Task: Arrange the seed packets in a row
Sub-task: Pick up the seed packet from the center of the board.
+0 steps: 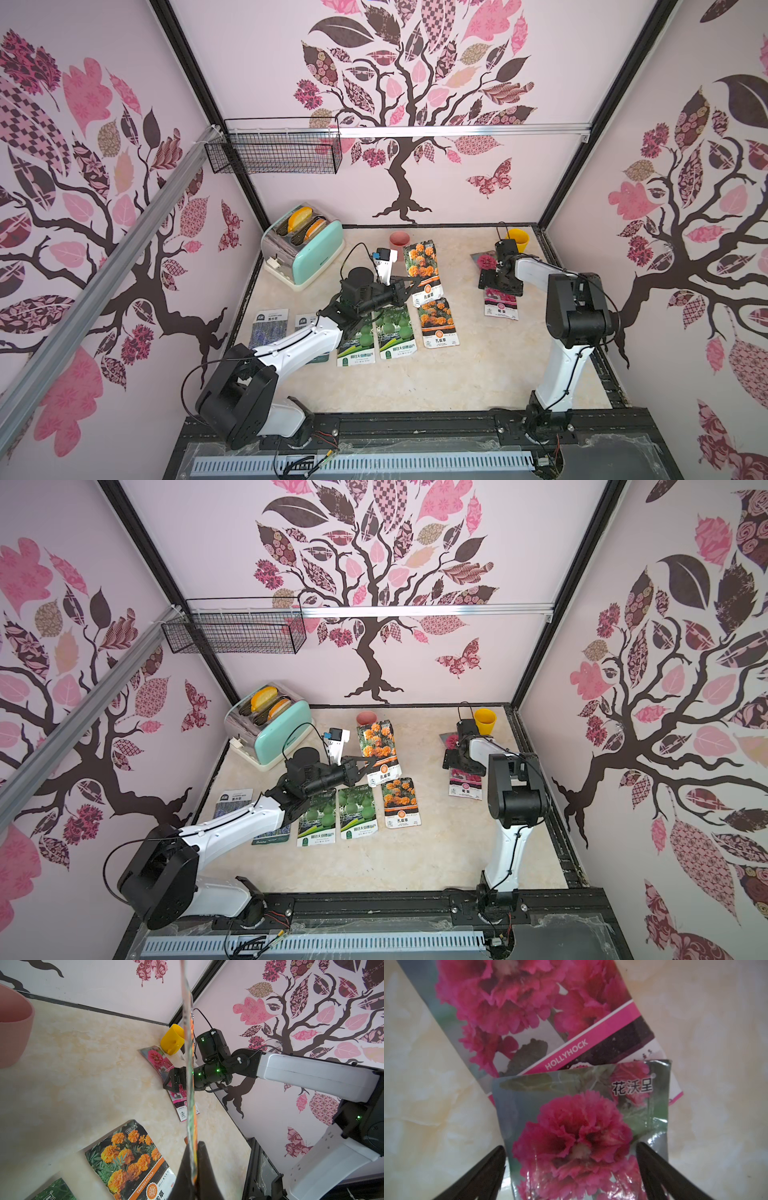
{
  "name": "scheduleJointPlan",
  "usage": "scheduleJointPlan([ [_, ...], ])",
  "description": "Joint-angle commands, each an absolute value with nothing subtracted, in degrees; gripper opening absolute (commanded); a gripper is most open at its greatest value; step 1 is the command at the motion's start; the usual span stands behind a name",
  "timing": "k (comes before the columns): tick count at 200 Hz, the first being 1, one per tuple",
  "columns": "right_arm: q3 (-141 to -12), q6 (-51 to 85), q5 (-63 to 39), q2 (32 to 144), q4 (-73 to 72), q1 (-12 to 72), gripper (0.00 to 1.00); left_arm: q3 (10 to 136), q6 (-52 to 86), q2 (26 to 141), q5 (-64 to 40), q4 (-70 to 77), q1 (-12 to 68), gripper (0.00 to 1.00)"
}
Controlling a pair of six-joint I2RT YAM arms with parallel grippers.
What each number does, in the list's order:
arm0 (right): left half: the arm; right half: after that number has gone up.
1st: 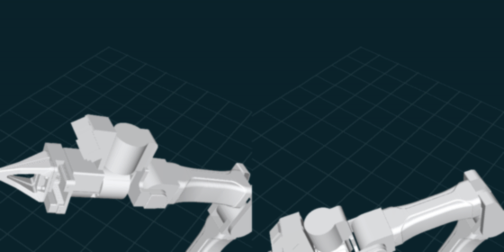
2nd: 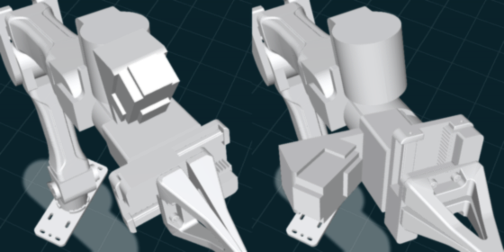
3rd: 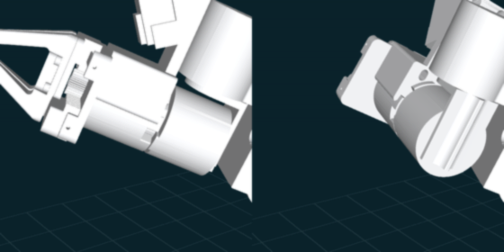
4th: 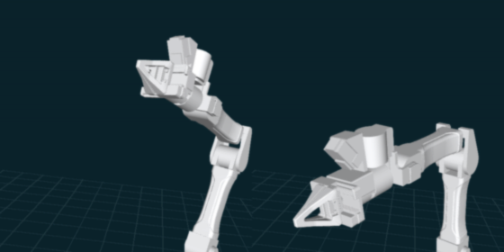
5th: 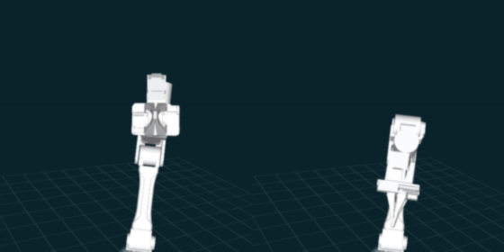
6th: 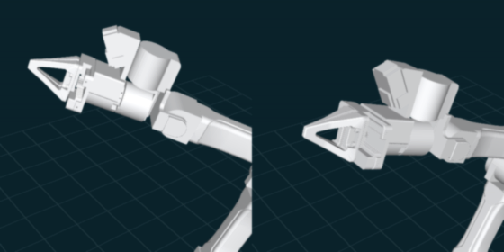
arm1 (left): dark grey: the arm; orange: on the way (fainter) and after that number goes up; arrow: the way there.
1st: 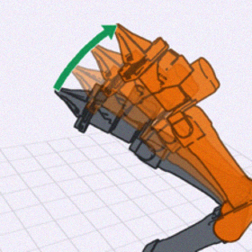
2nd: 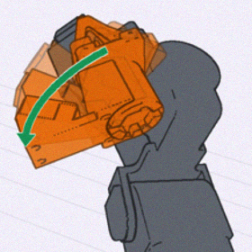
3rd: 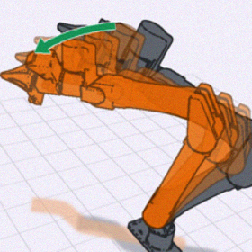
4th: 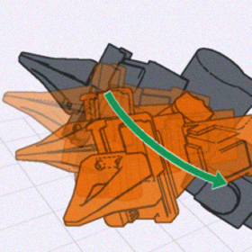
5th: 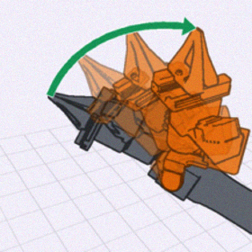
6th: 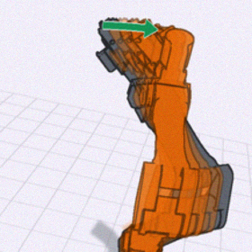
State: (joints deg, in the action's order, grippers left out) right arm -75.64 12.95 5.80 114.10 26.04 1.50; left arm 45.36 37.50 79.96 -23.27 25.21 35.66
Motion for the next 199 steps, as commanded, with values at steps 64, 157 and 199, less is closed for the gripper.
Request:
scheduleJointPlan([
  [64, -74.98, 10.89, 2.05, 116.27, 34.65, 1.67, 0.27, 46.74, 36.68, 83.16, -25.30, 26.19, 35.51, 0.00],
  [157, -69.52, 12.38, 2.96, 95.14, 31.70, 1.67, 0.00, 51.98, 40.30, 93.77, -22.22, 23.97, 39.43, 0.00],
  [199, -68.22, 12.68, 5.09, 83.91, 31.23, 1.67, 0.00, 57.17, 44.53, 103.19, -21.12, 25.14, 42.71, 0.00],
])
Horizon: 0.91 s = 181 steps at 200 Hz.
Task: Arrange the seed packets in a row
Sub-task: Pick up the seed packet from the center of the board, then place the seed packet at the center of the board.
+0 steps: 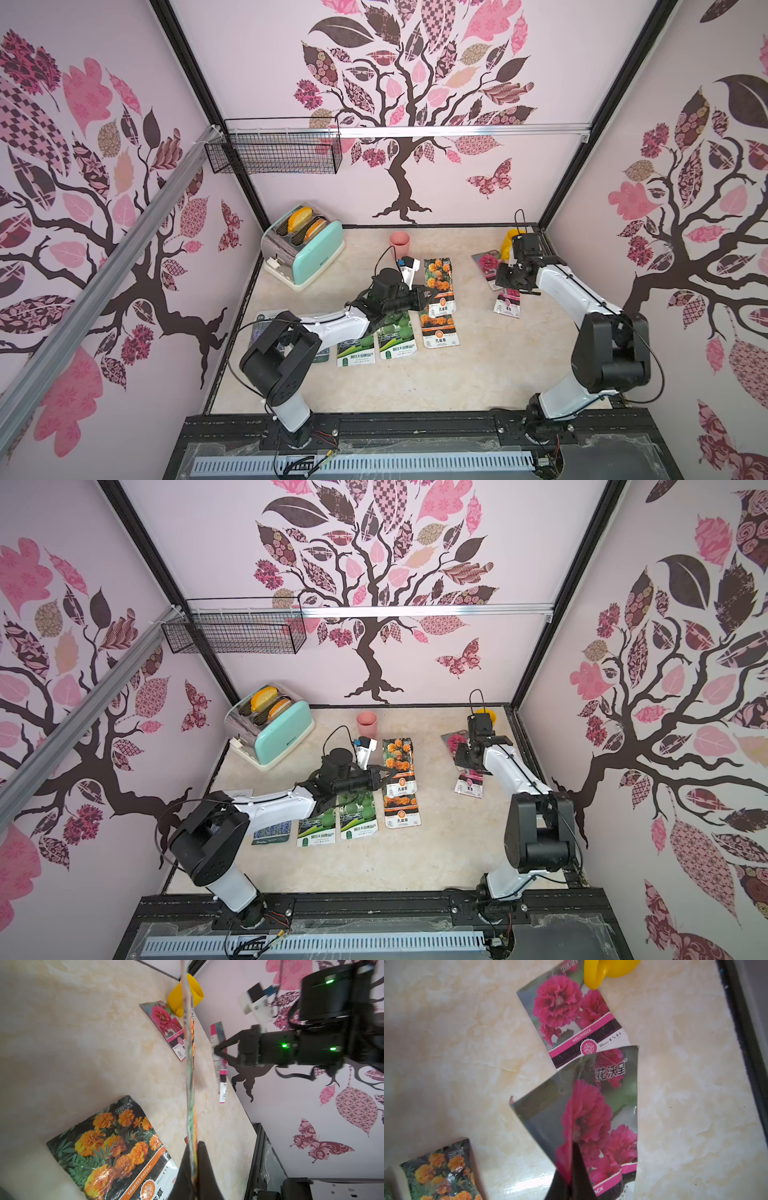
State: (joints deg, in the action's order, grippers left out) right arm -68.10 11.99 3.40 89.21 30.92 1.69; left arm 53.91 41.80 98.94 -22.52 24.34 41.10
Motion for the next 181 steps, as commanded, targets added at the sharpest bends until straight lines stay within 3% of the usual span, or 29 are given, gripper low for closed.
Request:
scheduleJointPlan([
  [1, -68.25, 12.67, 5.09, 83.70, 31.22, 1.67, 0.00, 57.37, 44.63, 103.41, -21.06, 25.10, 42.84, 0.00],
  [80, -69.38, 13.19, 3.20, 74.13, 28.63, 1.67, 0.00, 72.32, 58.60, 121.18, -16.30, 23.26, 51.57, 0.00],
  [151, -65.75, 13.83, 0.35, 72.22, 25.07, 1.67, 0.00, 75.94, 62.38, 125.77, -14.15, 16.03, 53.00, 0.00],
  [181, -65.04, 13.83, -0.30, 72.07, 24.37, 1.67, 0.00, 77.48, 60.89, 125.69, -14.23, 13.37, 52.91, 0.22],
])
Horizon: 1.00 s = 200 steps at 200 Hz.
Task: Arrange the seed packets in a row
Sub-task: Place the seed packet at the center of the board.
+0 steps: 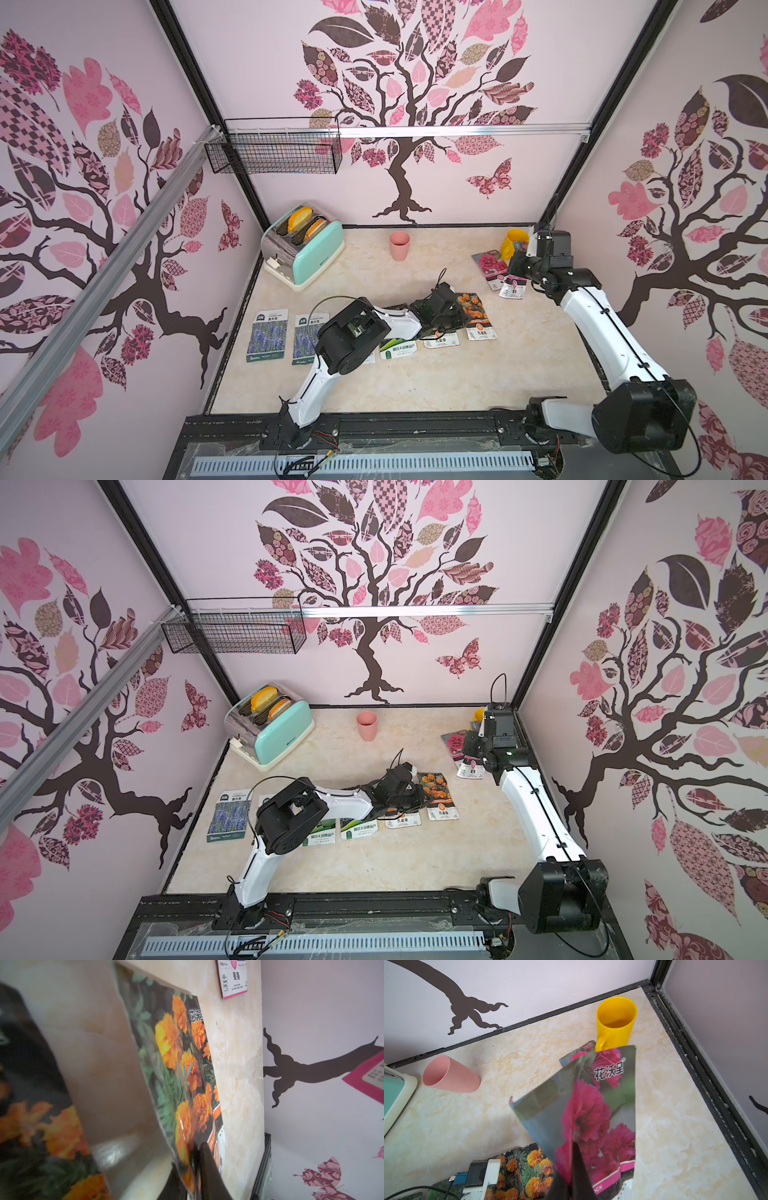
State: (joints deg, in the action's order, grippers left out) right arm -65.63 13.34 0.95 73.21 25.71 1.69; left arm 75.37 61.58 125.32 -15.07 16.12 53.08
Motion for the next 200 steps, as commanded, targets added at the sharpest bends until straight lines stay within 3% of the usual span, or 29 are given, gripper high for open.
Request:
scheduleJointPlan([
  [1, -65.04, 13.82, -0.33, 72.07, 24.40, 1.67, 0.00, 77.55, 60.81, 125.68, -14.23, 13.37, 52.91, 0.22],
  [40, -64.99, 13.76, -0.49, 71.79, 24.30, 1.67, 0.00, 79.85, 57.81, 123.31, -13.89, 9.71, 52.60, 0.41],
  [62, -65.37, 13.83, -0.69, 71.80, 24.51, 1.67, 0.00, 80.85, 55.47, 120.67, -12.82, 4.41, 52.47, 0.45],
  [121, -65.91, 14.25, -1.56, 72.28, 24.43, 1.67, 0.00, 79.60, 51.09, 112.32, -10.37, -1.78, 52.82, 0.50],
  [200, -65.10, 14.44, -1.54, 71.40, 23.92, 1.67, 0.00, 80.58, 49.20, 114.92, -12.31, -1.87, 52.91, 0.51],
])
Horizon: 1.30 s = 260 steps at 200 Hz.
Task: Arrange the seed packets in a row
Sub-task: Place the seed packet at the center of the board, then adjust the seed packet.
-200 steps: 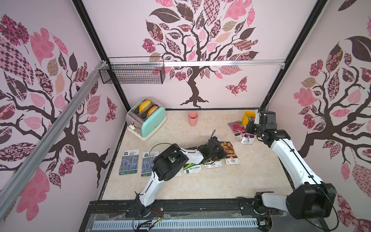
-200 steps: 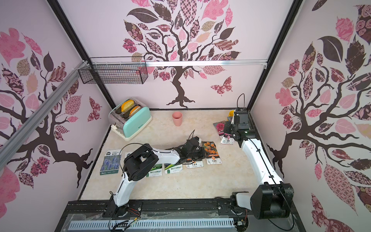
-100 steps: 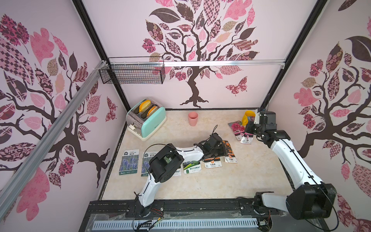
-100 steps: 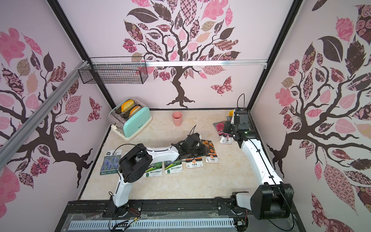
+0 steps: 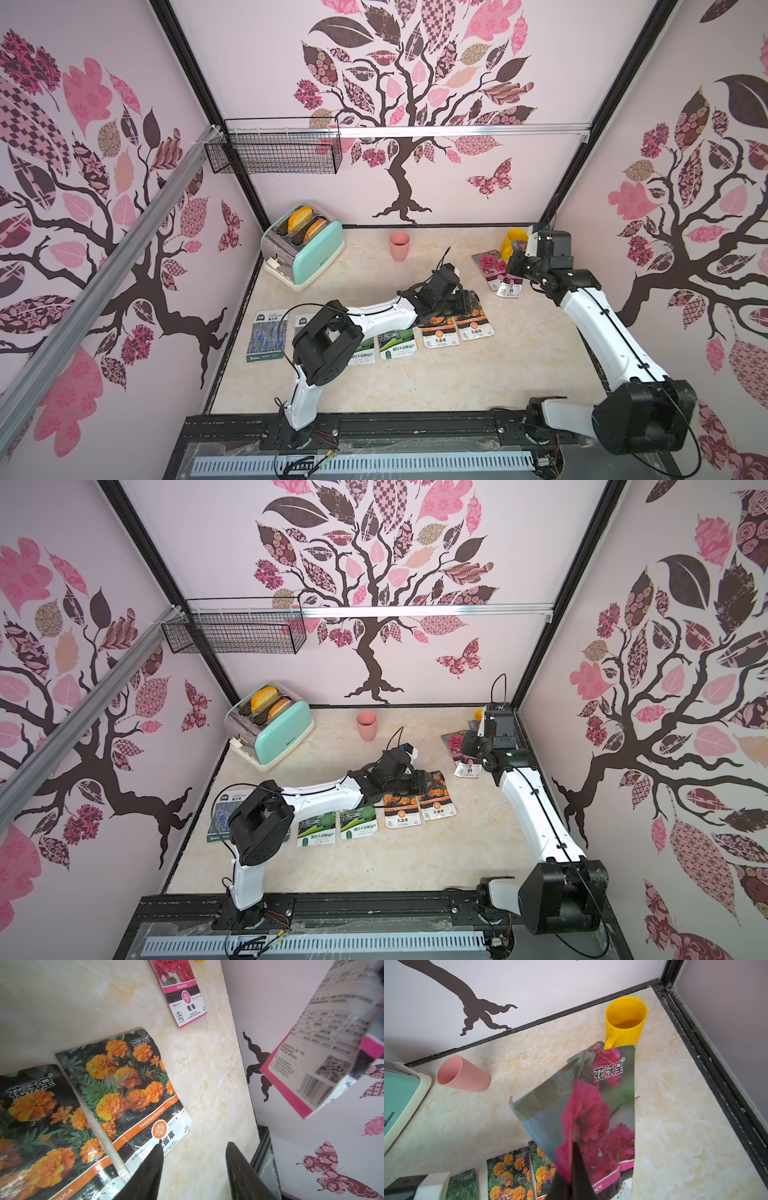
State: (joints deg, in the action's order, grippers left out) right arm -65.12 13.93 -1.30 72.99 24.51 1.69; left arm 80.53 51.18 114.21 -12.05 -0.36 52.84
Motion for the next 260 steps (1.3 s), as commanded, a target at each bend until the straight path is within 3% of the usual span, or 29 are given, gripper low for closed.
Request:
scheduleJointPlan([
  [1, -65.12, 14.47, -1.52, 71.38, 23.91, 1.67, 0.00, 80.63, 49.17, 114.94, -12.31, -1.90, 52.91, 0.51],
  [56, -64.39, 15.24, -2.45, 71.45, 23.43, 1.67, 0.00, 79.97, 45.47, 115.10, -12.76, -1.93, 52.91, 0.51],
  [134, -63.20, 18.17, -8.17, 71.72, 21.56, 1.67, 0.00, 67.11, 34.86, 106.56, -24.80, 26.65, 50.48, 0.59],
  [260, -61.40, 18.94, -11.28, 71.37, 20.57, 2.11, 0.00, 79.72, 34.64, 117.82, -32.15, 34.68, 49.93, 0.60],
])
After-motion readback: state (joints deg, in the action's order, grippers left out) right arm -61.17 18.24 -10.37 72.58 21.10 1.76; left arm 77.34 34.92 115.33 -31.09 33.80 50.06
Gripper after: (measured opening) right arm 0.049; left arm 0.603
